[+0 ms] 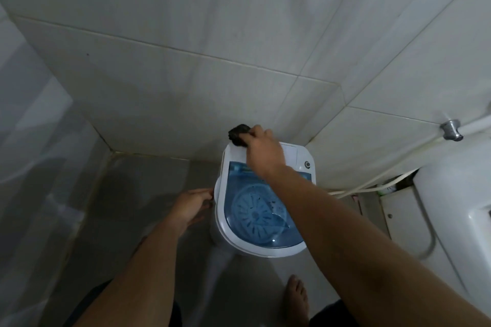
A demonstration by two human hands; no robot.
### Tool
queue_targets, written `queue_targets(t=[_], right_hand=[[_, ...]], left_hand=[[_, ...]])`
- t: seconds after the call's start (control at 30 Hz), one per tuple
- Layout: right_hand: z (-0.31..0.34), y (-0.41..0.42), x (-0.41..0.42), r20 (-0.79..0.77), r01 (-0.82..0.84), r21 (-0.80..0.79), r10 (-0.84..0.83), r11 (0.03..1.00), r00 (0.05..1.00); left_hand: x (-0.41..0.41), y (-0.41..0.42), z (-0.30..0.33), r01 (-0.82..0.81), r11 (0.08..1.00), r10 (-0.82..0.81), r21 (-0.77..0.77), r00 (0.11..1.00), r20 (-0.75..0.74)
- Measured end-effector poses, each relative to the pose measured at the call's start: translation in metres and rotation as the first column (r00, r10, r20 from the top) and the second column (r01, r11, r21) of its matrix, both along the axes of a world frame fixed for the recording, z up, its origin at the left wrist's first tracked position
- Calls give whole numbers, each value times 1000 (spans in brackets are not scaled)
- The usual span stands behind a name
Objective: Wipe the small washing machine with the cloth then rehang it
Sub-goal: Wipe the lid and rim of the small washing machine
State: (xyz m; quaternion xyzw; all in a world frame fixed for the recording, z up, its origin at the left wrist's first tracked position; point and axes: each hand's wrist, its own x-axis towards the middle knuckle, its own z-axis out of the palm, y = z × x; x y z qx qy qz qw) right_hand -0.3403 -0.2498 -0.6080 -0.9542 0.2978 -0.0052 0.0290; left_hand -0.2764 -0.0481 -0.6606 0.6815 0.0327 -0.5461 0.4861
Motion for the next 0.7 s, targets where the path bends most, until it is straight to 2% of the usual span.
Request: queue_targets(t=[0.07, 0.13, 0.17, 0.23, 0.33, 0.43, 0.57, 0.7], right_hand=[[-16, 24, -8, -48, -210, -25, 208, 977, 977], [-20, 35, -10, -86, -453, 61, 457, 889, 885], [-14, 31, -5, -106, -509, 104, 518, 855, 849], [2, 13, 14, -111, -469, 120, 482, 875, 869], [16, -19, 29, -25, -176, 14, 176, 984, 984], [-1, -11, 14, -32, 14, -7, -14, 1000, 999], [-22, 12, -12, 16, -25, -70, 26, 997, 1000], [-31, 30, -33, 24, -175, -61, 176, 983, 984]], left_hand=[[1, 1, -4, 15, 1000, -13, -22, 998, 68], [1, 1, -8, 24, 998, -15, -52, 985, 172], [0, 1, -10, 33, 998, -21, -53, 976, 218], [-2, 0, -13, 46, 998, -31, -48, 960, 278], [-3, -2, -14, 47, 997, -28, -59, 956, 292], [0, -4, -18, 54, 997, -36, -53, 953, 302], [1, -5, -19, 49, 997, -31, -54, 958, 284], [3, -6, -24, 61, 997, -47, -42, 960, 276]])
